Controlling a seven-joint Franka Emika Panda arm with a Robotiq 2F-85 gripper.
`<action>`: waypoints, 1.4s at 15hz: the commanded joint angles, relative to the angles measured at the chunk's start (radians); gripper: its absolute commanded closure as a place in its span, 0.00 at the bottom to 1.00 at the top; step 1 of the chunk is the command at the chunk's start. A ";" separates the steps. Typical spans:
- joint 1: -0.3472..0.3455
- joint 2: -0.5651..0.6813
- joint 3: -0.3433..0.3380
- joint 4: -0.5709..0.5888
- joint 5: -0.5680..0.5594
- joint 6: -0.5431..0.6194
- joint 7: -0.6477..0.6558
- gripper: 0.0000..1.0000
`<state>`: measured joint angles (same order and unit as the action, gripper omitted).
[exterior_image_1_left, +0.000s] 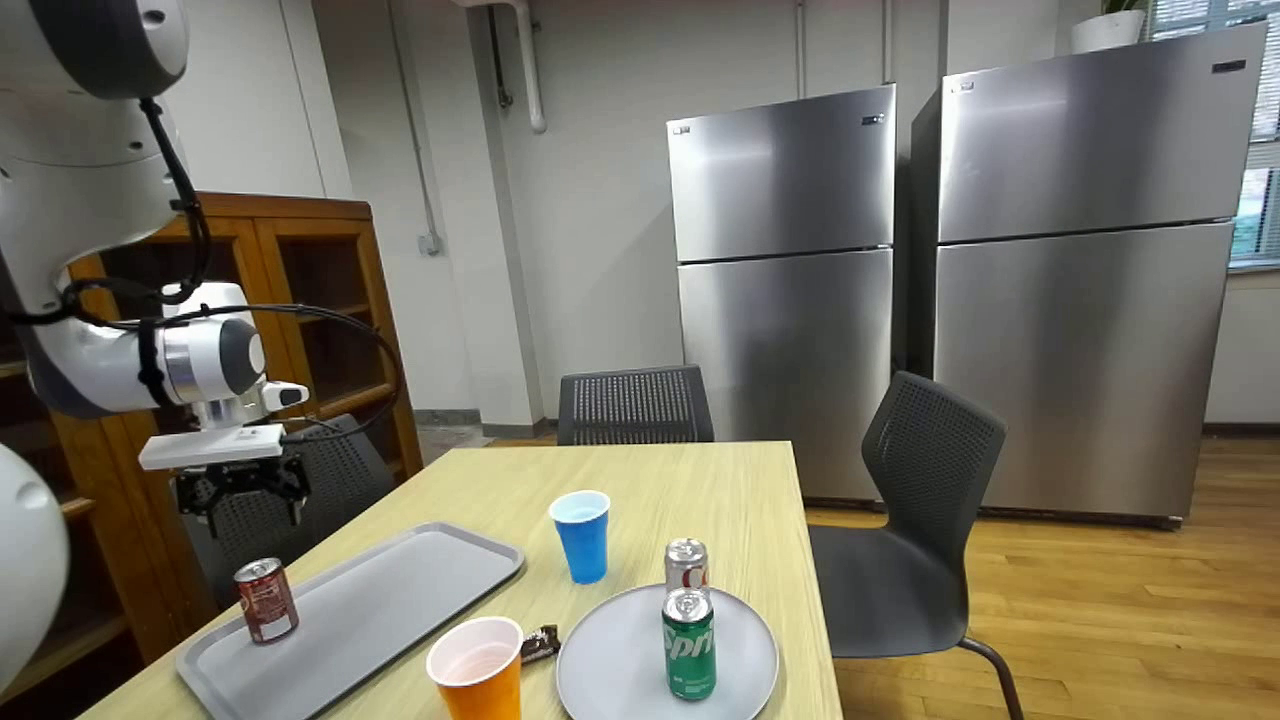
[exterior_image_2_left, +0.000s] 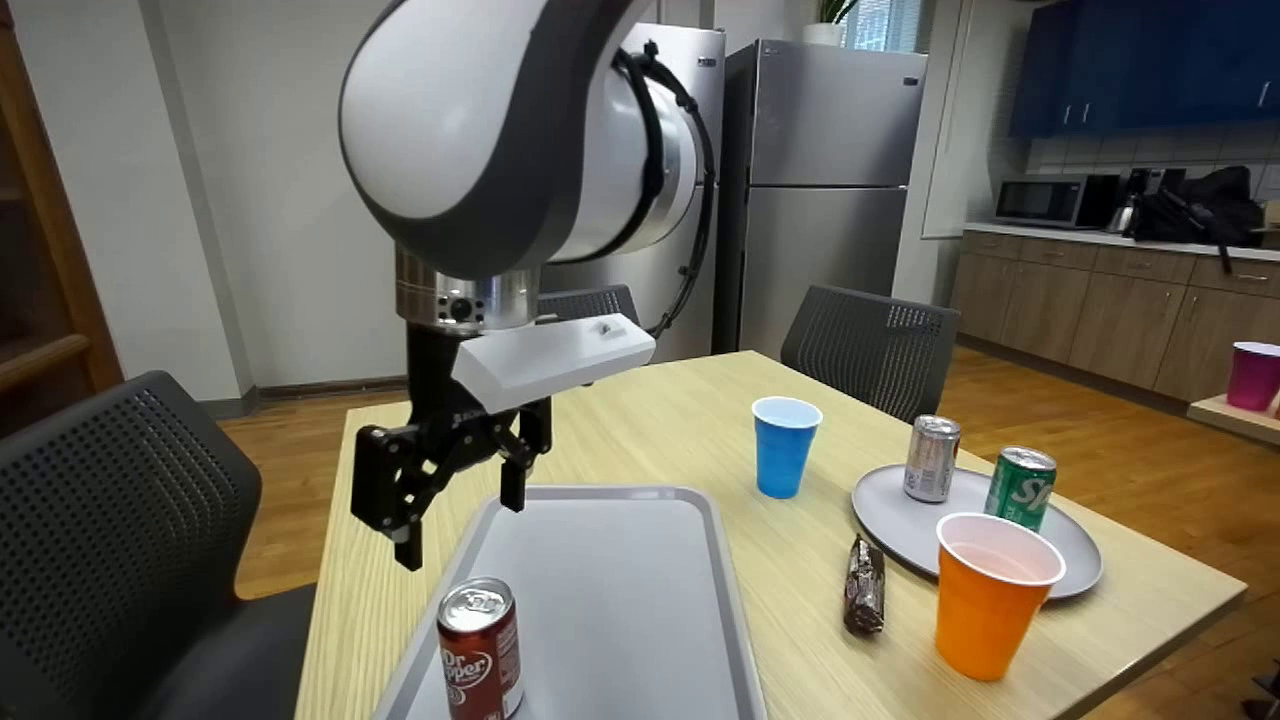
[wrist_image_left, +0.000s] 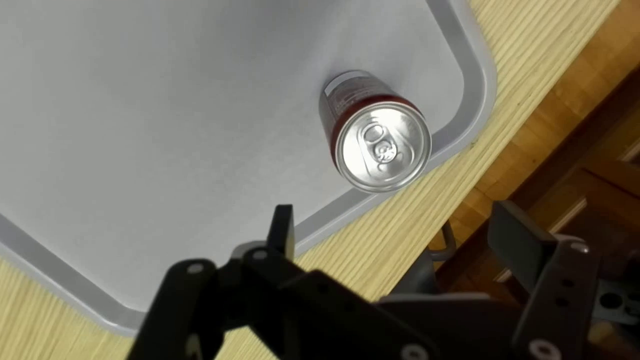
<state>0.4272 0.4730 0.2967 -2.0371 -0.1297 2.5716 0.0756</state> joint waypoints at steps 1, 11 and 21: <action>0.007 0.038 0.020 0.052 0.008 -0.076 -0.068 0.00; 0.019 0.108 0.016 0.086 0.002 -0.156 -0.092 0.00; 0.039 0.185 0.001 0.159 -0.006 -0.199 -0.074 0.00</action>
<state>0.4455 0.6346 0.3111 -1.9309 -0.1297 2.4235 0.0067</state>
